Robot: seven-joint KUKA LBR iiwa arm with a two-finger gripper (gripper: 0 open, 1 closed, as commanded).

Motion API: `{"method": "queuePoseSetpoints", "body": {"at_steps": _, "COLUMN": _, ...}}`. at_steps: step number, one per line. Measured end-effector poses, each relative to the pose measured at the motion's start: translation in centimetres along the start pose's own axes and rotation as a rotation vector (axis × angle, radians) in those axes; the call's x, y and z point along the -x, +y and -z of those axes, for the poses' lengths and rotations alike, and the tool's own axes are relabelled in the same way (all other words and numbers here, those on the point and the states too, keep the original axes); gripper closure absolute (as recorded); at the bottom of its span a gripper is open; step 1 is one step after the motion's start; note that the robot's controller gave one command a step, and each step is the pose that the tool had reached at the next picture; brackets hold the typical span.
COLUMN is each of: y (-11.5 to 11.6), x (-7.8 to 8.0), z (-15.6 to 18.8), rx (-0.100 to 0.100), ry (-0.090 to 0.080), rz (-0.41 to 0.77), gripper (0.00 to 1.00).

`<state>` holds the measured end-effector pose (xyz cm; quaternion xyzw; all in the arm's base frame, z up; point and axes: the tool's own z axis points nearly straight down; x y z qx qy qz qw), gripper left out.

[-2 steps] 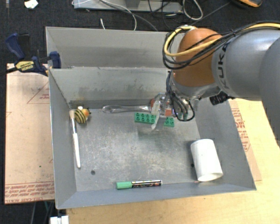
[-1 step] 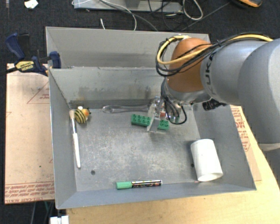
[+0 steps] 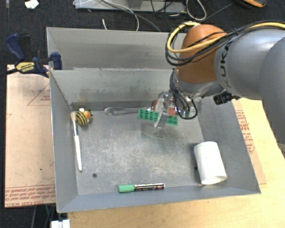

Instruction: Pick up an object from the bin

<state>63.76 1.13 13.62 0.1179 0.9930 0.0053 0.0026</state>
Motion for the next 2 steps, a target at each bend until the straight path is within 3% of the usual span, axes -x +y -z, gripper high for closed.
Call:
{"method": "queuePoseSetpoints", "body": {"at_steps": 1, "y": -0.3, "x": 0.2, "z": 9.0, "rx": 0.001, "ry": -0.001, "rz": -0.049, "gripper": 1.00}}
{"method": "queuePoseSetpoints", "body": {"at_steps": 2, "y": 0.3, "x": 0.0, "z": 17.3, "rx": 0.000, "ry": -0.003, "rz": -0.012, "gripper": 1.00}}
